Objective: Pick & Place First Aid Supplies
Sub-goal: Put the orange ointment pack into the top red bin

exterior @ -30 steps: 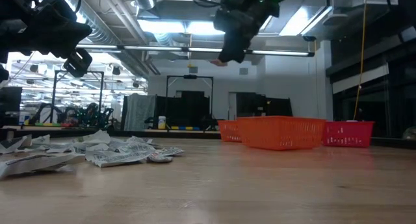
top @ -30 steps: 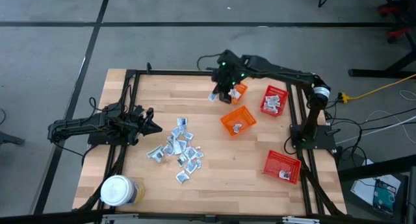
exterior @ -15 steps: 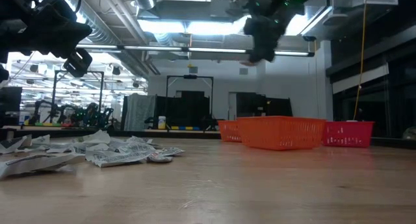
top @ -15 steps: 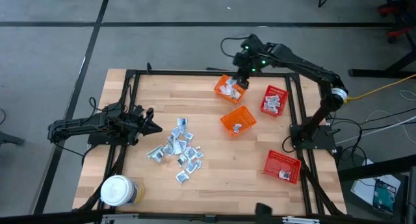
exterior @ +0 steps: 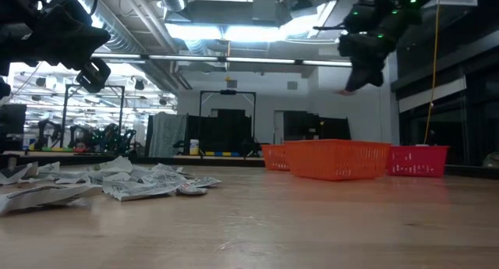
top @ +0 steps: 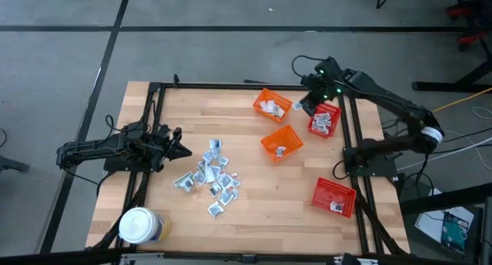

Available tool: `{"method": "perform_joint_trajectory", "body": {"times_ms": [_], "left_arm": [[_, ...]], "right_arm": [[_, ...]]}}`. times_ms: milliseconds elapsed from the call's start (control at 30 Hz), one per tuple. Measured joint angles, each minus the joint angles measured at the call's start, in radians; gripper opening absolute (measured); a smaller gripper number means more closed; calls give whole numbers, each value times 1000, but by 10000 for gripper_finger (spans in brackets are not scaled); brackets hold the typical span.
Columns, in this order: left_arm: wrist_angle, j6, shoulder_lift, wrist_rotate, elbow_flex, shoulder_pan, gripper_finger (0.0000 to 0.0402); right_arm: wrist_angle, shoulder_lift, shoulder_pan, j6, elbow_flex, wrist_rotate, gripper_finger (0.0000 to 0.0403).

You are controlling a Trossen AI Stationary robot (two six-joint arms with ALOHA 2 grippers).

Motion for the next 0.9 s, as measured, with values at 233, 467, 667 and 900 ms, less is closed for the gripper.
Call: {"method": "perform_joint_trajectory", "body": {"times_ms": [233,467,667,900], "left_arm": [[0,0,0,0,0,0,15],[0,0,0,0,0,0,16],[0,0,0,0,0,0,15],[0,0,0,0,0,0,15]], "right_arm": [[-16,-163,-52,-5,-158,2,3],[-135,-265,-102,-34,-276,81,3],[-176,-297,-136,-61,-326,92,3],[-172,-298,-168,-60,-326,117,3]]}}
